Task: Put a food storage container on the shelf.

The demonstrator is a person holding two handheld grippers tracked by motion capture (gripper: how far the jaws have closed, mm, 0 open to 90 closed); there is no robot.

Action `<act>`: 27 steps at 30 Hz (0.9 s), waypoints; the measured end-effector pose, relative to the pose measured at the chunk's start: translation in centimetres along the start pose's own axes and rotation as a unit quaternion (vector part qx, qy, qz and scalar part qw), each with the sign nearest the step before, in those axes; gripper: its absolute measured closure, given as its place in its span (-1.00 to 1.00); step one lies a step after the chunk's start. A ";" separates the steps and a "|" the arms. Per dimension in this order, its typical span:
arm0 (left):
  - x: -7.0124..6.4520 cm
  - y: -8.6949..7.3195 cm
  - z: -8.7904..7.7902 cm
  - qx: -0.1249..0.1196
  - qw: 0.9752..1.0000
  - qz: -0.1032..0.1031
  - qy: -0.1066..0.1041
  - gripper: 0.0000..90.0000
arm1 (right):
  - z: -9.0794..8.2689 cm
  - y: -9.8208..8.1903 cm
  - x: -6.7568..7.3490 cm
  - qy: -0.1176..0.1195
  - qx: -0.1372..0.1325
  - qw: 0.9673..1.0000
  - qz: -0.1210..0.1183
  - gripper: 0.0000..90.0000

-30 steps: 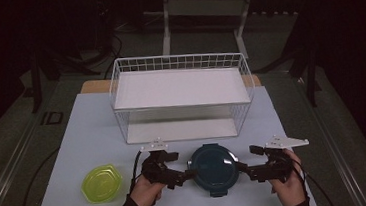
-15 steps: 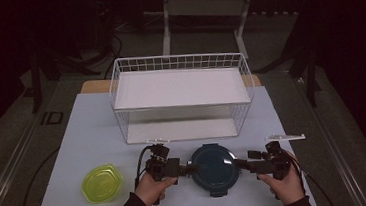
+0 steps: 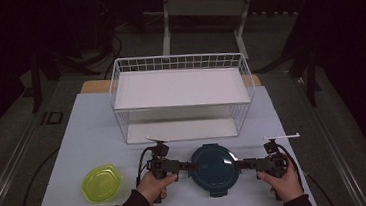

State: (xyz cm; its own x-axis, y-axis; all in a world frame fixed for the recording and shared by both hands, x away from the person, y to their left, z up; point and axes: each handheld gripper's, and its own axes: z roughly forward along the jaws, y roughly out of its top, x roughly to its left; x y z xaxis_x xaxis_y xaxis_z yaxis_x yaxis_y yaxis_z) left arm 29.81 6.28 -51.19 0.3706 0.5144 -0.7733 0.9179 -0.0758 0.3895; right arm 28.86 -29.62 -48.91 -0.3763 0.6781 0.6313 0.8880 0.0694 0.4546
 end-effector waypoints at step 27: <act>1.8 -0.4 0.7 0.025 0.996 -0.075 -0.050 0.16 | 1.3 0.1 -2.0 0.068 0.058 0.989 0.116 0.11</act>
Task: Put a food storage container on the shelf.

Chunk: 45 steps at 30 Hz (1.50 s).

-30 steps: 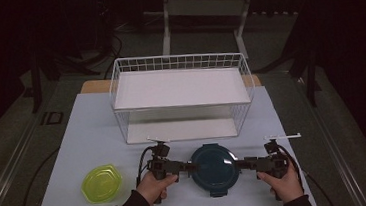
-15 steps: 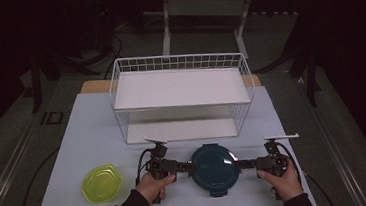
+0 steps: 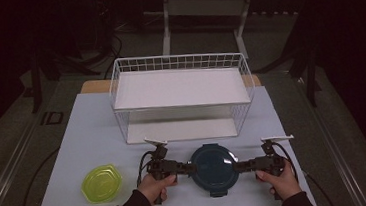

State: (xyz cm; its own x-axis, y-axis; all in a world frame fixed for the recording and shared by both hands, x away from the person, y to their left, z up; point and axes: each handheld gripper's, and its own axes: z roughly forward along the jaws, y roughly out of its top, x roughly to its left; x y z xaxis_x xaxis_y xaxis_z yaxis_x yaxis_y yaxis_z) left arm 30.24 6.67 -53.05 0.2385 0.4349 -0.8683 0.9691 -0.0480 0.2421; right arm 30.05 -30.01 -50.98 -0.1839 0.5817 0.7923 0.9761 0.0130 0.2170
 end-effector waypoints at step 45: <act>-3.6 -0.3 -1.9 -0.004 1.000 0.026 -0.013 0.27 | -2.0 -0.2 2.6 0.017 -0.018 0.999 -0.030 0.22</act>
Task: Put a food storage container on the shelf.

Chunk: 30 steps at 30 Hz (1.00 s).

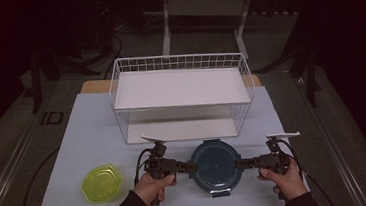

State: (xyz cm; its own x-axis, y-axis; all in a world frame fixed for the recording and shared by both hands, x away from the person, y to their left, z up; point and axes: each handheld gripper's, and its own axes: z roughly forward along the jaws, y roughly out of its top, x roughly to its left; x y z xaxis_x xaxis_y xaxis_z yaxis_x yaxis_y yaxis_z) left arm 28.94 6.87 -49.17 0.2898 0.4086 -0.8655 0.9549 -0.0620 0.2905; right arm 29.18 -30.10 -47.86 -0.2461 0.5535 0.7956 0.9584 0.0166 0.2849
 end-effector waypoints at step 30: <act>-7.4 3.5 -7.2 -0.050 0.996 0.079 0.010 0.28 | -2.5 4.5 9.1 0.017 -0.034 0.995 -0.090 0.22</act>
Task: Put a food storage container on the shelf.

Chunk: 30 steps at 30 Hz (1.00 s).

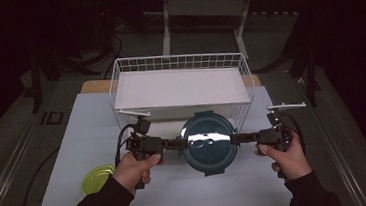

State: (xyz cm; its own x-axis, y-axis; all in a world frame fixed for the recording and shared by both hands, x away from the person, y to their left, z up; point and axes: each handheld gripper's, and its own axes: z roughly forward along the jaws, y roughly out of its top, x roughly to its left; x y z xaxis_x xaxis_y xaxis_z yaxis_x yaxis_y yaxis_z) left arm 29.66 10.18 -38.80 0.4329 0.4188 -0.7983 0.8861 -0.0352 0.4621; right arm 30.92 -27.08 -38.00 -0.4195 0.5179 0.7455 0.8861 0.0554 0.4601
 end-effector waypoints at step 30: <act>0.3 9.3 -3.1 -0.056 0.998 0.006 0.000 0.28 | 1.0 9.8 2.5 -0.004 -0.035 0.999 -0.011 0.22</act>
State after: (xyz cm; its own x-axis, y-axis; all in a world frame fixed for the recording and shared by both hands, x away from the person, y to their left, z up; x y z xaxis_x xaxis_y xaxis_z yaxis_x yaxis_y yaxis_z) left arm 37.49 12.76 -33.56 0.4429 0.4187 -0.7928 0.8571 0.0618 0.5114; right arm 38.71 -24.38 -32.11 -0.4368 0.5248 0.7306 0.8604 0.0068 0.5096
